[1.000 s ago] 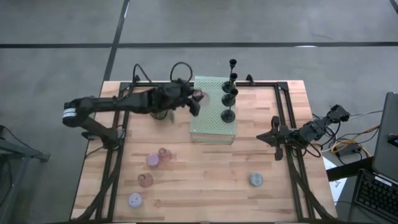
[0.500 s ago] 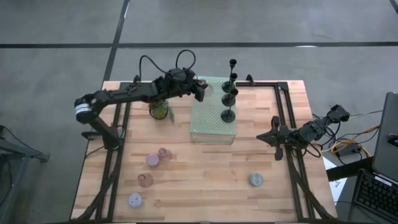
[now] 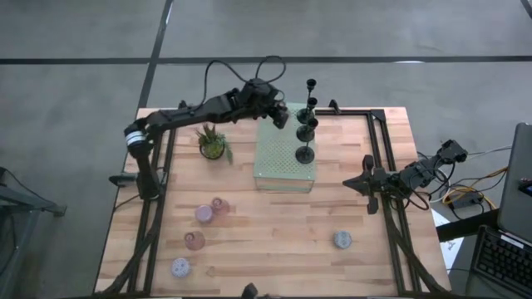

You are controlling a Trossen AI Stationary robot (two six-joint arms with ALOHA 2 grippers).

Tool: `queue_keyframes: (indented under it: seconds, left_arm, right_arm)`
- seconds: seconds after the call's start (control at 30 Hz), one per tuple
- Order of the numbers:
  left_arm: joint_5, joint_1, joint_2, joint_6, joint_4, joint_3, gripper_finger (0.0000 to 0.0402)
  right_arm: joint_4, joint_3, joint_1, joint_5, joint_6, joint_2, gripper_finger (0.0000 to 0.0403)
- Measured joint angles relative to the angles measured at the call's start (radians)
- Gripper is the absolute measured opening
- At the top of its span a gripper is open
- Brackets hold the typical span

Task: Pick & Place candle stick holders
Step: Put the bottom right pink candle holder on the shelf

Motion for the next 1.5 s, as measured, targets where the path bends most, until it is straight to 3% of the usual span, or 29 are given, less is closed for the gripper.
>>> queue_keyframes:
  seconds: [0.23,0.5,1.5]
  left_arm:
    - [0.002,0.006,0.068,0.023,-0.008,0.074,0.0183]
    - [-0.033,0.014,0.081,0.031,-0.029,0.073,0.0183]
    - [-0.010,0.015,0.082,0.048,-0.008,0.073,0.0184]
  right_arm:
    - [0.000,0.000,0.000,0.000,0.001,0.000,0.0008]
    - [0.000,0.000,0.000,0.000,0.000,0.000,0.0008]
    - [0.000,0.000,0.000,0.000,0.001,0.000,0.0008]
